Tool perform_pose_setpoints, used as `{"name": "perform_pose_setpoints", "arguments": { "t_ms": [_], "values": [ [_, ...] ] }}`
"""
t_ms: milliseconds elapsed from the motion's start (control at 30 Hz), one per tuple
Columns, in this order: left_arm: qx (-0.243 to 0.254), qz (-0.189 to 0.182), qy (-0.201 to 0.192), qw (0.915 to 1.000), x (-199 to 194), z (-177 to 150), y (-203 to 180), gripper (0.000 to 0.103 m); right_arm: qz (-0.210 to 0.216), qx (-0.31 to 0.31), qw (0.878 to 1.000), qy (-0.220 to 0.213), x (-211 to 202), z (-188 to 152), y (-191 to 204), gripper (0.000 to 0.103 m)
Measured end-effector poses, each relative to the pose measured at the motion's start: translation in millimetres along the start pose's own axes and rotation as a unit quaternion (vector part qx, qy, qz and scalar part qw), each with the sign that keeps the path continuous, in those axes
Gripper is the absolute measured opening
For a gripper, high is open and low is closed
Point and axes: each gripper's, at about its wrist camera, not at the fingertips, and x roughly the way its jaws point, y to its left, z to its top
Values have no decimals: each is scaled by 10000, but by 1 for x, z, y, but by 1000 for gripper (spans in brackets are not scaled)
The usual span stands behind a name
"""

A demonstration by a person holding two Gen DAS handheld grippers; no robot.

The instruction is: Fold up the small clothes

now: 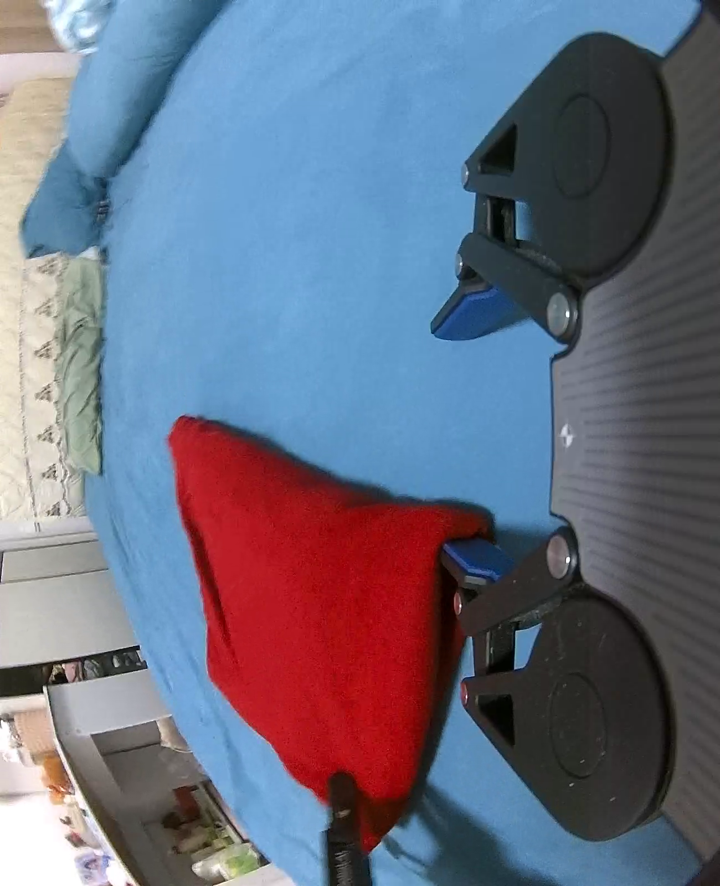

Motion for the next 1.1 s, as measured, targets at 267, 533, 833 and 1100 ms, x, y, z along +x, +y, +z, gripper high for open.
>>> {"name": "perform_pose_setpoints", "arguments": {
  "t_ms": [267, 533, 833, 1100],
  "values": [
    [-49, -325, -19, 9995, -23, 26, 7, 72, 1006, 88, 9939, 435, -17, 37, -19, 91],
    [98, -1310, 503, 9901, 20, 92, 15, 100, 1644, 1272, 9696, 1292, 12, 113, -57, 103],
    [-327, -1568, 1328, 9781, 91, 96, 21, 85, 1863, 1675, 9524, 1737, 101, 108, -40, 103],
    [-347, -1647, 1409, 9756, 95, 96, 3, 32, 1965, 1402, 9591, 1479, 101, 119, -24, 45]
  ]
}}
